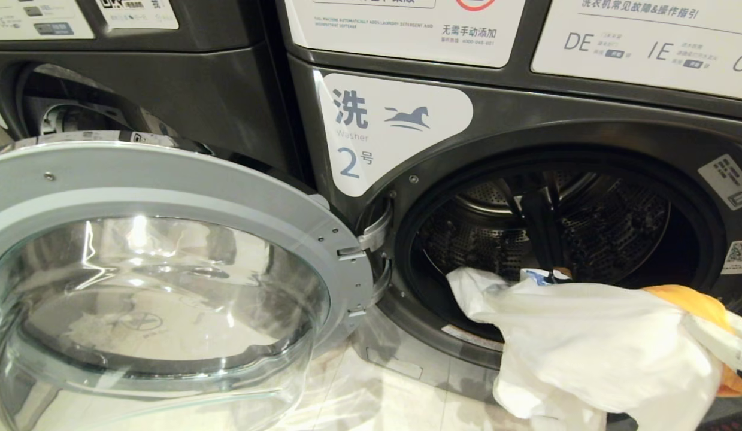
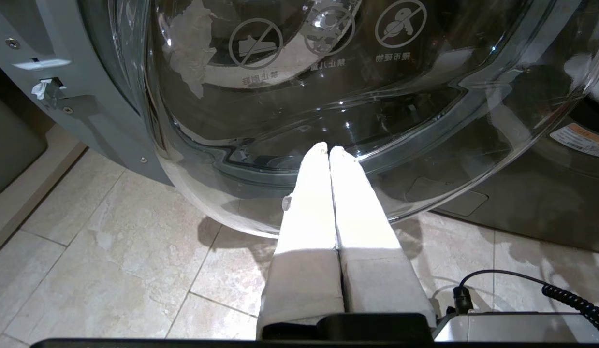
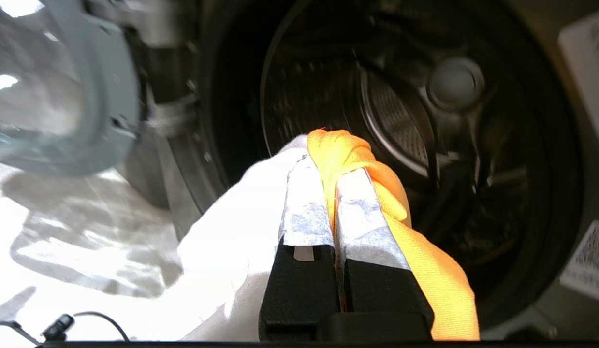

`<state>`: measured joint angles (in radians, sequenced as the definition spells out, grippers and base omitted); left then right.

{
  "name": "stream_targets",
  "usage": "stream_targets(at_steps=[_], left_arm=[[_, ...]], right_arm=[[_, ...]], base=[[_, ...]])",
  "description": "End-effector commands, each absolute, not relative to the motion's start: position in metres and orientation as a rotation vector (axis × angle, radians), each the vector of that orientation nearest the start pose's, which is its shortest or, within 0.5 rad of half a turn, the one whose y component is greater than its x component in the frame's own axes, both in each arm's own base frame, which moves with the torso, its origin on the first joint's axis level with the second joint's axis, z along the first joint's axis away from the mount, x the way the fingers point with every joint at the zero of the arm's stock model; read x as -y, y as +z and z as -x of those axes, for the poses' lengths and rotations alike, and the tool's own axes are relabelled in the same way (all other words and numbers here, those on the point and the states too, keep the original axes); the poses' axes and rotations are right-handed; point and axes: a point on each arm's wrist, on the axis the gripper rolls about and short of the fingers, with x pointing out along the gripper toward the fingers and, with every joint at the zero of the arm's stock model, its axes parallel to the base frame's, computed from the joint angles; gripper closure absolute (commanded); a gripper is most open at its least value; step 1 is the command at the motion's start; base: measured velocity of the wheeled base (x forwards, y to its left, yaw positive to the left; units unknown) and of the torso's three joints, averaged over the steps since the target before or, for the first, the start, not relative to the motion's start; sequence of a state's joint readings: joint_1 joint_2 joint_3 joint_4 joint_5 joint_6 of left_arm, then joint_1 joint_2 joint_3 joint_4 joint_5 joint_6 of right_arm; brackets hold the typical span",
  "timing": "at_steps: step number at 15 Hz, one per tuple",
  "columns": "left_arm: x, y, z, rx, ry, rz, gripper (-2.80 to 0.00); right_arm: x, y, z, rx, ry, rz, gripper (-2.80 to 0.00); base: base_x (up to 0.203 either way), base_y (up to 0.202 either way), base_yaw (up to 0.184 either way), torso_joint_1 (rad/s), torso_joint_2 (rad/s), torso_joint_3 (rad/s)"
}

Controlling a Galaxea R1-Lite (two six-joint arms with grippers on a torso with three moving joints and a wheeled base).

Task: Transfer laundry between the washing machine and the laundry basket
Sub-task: Pick a cloth and place it into the basket

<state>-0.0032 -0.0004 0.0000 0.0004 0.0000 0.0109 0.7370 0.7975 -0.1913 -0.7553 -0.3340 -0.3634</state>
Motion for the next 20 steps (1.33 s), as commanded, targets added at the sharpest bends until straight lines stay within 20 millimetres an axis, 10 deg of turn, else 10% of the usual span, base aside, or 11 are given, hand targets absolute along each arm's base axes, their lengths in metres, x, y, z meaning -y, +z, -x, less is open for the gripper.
stream_targets(at_steps=[1,20], left_arm=[[0.000,0.075,0.023,0.002,-0.003,-0.011,0.00],[0.000,0.075,0.023,-0.001,-0.003,-0.011,0.00]], right_arm=[[-0.041,0.199,-0.051,0.274,0.413,0.245,0.00],[0.009,0.208,-0.004,0.735,0.476,0.105,0.00]], base=[[0.000,0.000,0.000,0.000,0.00,0.000],[0.000,0.000,0.000,0.000,0.00,0.000]])
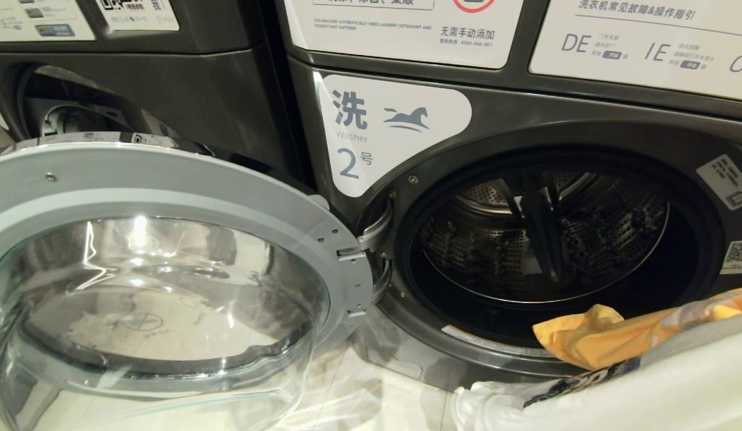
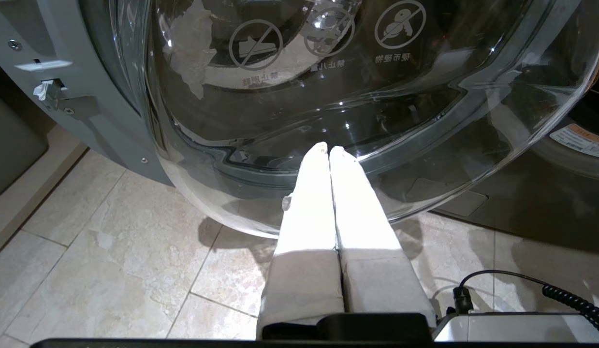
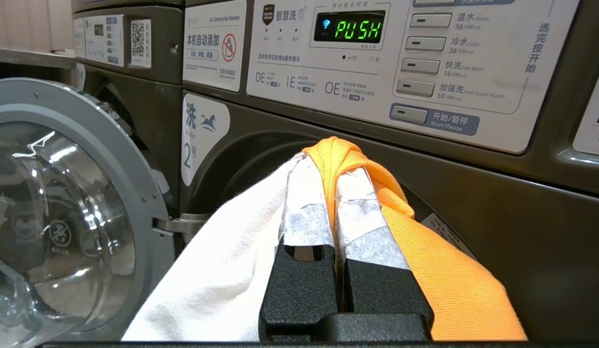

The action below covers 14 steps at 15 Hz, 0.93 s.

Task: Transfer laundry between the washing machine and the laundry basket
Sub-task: Pick a cloth and place it into the basket

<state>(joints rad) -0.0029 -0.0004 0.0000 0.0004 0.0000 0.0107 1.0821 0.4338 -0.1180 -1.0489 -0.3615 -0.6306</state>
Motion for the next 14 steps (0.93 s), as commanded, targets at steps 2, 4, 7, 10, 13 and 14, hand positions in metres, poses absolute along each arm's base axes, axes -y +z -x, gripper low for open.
stream_targets(at_steps=[2,4,7,10,13,14], left_arm=[[-0.0001,0.0753,0.0229,0.000,-0.003,-0.011,0.00],[-0.0001,0.0754,0.0229,0.000,-0.003,-0.011,0.00],[0.0000,0.0755,0.0229,0.001,-0.002,-0.011,0.00],[-0.0001,0.0754,0.0229,0.001,-0.003,-0.011,0.00],[-0.0001,0.0753,0.0229,0.000,-0.003,-0.011,0.00],[-0.0001,0.0754,0.0229,0.002,-0.003,-0.011,0.00]], right_arm=[[0.0094,0.2083,-0.0041,0.737,0.478,0.106,0.00],[0.0094,0.2075,-0.0040,0.736,0.480,0.106,0.00],[0.0104,0.2070,-0.0035,0.742,0.475,0.113,0.00],[0.0095,0.2071,-0.0037,0.747,0.482,0.123,0.00],[0.0091,0.2077,-0.0039,0.748,0.481,0.129,0.00],[0.0088,0.2077,-0.0041,0.747,0.482,0.130,0.00]], base=[[0.000,0.000,0.000,0.000,0.00,0.000],[0.000,0.000,0.000,0.000,0.00,0.000],[0.000,0.000,0.000,0.000,0.00,0.000],[0.000,0.000,0.000,0.000,0.00,0.000],[0.000,0.000,0.000,0.000,0.00,0.000],[0.010,0.010,-0.079,0.002,0.00,0.002]])
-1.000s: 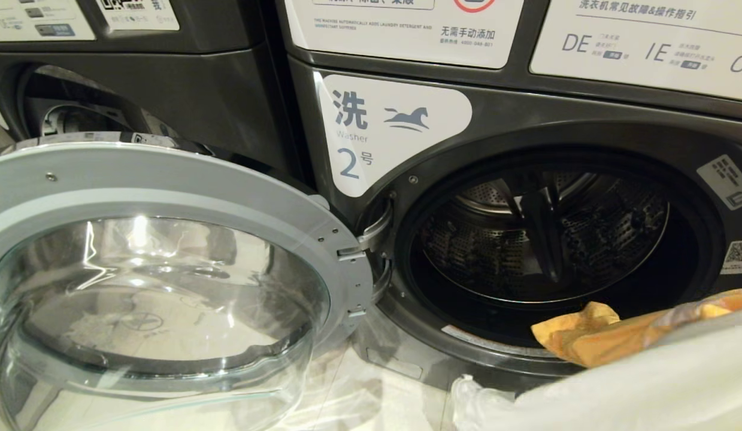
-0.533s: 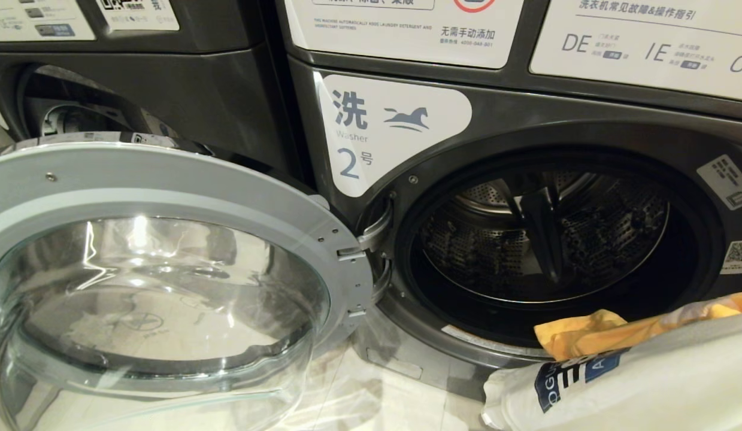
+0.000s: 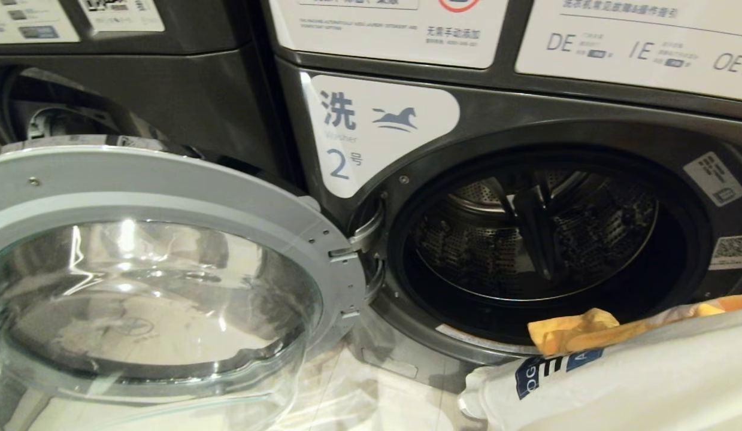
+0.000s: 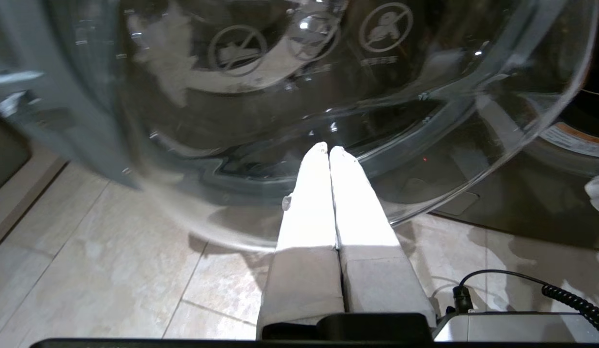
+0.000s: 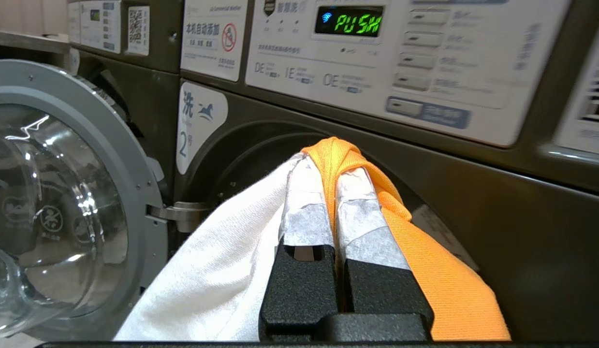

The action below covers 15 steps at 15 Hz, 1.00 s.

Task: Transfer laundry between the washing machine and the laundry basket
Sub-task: Pick a cloth and place it into the basket

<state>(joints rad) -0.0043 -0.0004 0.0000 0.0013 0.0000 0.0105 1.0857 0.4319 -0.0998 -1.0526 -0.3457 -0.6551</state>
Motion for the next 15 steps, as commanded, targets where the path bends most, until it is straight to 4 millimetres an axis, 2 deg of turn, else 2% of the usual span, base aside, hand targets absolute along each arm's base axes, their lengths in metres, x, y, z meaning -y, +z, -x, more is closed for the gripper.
stream_targets(at_steps=[1,10,15], left_arm=[[-0.0001,0.0754,0.0229,0.002,-0.003,-0.011,0.00],[-0.0001,0.0754,0.0229,0.002,-0.003,-0.011,0.00],[-0.0001,0.0753,0.0229,0.000,-0.003,-0.011,0.00]], right_arm=[[0.0084,0.2073,-0.0043,0.745,0.483,0.132,0.00],[0.0092,0.2067,-0.0040,0.744,0.464,0.124,0.00],[0.0070,0.2073,-0.0058,0.707,0.387,0.142,0.00]], base=[[0.005,0.003,-0.141,0.003,0.00,0.002],[0.000,0.009,-0.172,0.002,0.00,0.003],[0.002,0.007,-0.173,0.003,0.00,0.003]])
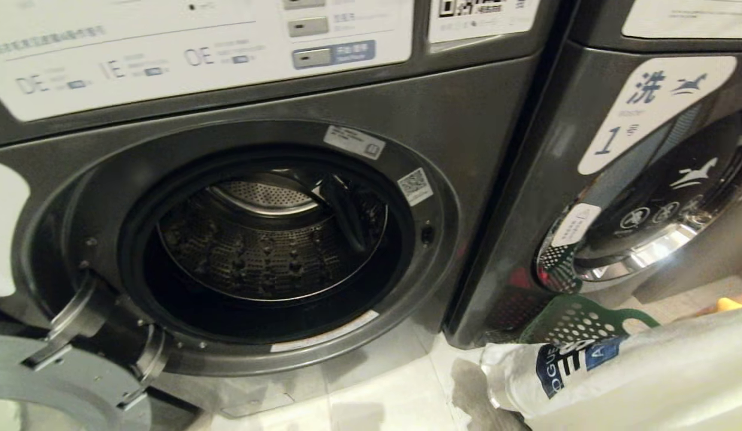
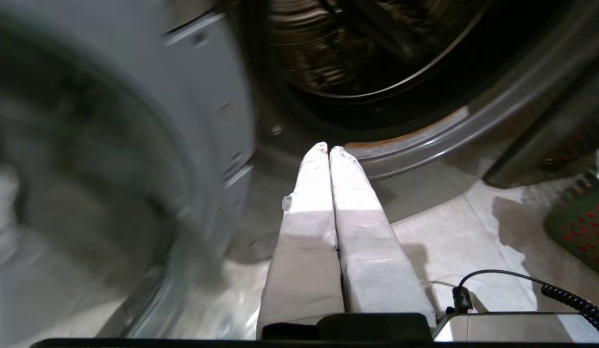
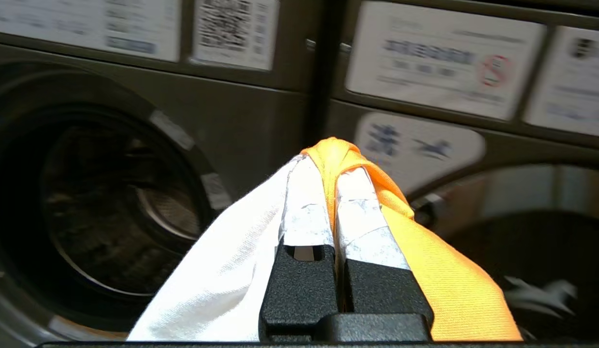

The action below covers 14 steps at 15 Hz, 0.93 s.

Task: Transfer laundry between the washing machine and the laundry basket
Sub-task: Pick a cloth and place it into the basket

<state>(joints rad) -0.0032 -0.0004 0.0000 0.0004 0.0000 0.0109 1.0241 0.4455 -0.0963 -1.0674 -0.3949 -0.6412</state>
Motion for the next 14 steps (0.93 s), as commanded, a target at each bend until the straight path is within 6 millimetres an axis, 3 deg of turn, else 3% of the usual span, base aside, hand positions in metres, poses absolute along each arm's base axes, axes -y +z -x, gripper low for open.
stream_targets(at_steps=[1,4,8,12,14], left_arm=[[0.000,0.075,0.023,0.002,-0.003,-0.011,0.00],[0.000,0.075,0.023,0.000,-0.003,-0.011,0.00],[0.000,0.075,0.023,0.001,-0.003,-0.011,0.00],[0.000,0.075,0.023,0.000,-0.003,-0.011,0.00],[0.000,0.075,0.023,0.001,-0.003,-0.011,0.00]], right_arm=[[0.004,0.211,-0.009,0.677,0.356,0.141,0.00],[-0.007,0.217,-0.021,0.548,0.186,0.134,0.00],[-0.018,0.210,-0.042,0.396,0.014,0.156,0.00],[-0.024,0.212,-0.083,0.189,-0.161,0.094,0.00],[-0.022,0.231,-0.103,0.167,-0.252,0.042,0.00]], base=[[0.005,0.009,-0.171,0.002,0.00,0.004],[-0.001,0.006,-0.140,0.001,0.00,0.005],[0.000,0.002,-0.013,0.001,0.00,0.001],[0.000,0.000,0.000,0.000,0.00,0.000],[0.000,0.000,0.000,0.000,0.00,0.000]])
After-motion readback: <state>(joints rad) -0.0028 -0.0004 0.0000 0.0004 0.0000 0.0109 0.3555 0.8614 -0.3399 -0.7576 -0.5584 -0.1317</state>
